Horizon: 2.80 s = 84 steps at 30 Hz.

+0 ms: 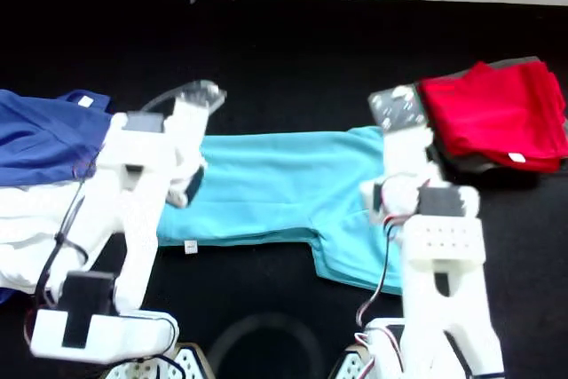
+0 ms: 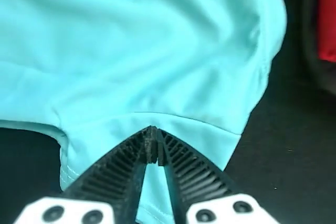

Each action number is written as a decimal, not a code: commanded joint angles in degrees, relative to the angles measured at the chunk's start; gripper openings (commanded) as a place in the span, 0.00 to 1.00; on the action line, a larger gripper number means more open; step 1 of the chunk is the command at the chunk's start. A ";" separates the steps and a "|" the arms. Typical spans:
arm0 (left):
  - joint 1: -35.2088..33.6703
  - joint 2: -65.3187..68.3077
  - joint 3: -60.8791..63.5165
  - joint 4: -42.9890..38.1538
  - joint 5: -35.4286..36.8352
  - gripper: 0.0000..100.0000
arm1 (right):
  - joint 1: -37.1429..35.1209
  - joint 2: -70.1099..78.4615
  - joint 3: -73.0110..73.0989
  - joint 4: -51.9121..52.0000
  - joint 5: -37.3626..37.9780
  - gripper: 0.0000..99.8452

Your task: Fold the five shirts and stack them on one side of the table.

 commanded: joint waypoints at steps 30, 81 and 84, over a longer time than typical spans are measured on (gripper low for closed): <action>-7.43 -4.44 19.21 -19.60 -6.15 0.01 | -11.47 -2.33 9.71 7.96 15.38 0.01; -7.43 -4.44 19.65 -20.57 -5.98 0.01 | -4.09 13.32 -10.33 -0.57 19.25 0.01; -7.43 -4.44 19.65 -20.57 -5.98 0.01 | -4.09 21.67 -14.90 -3.03 19.16 0.01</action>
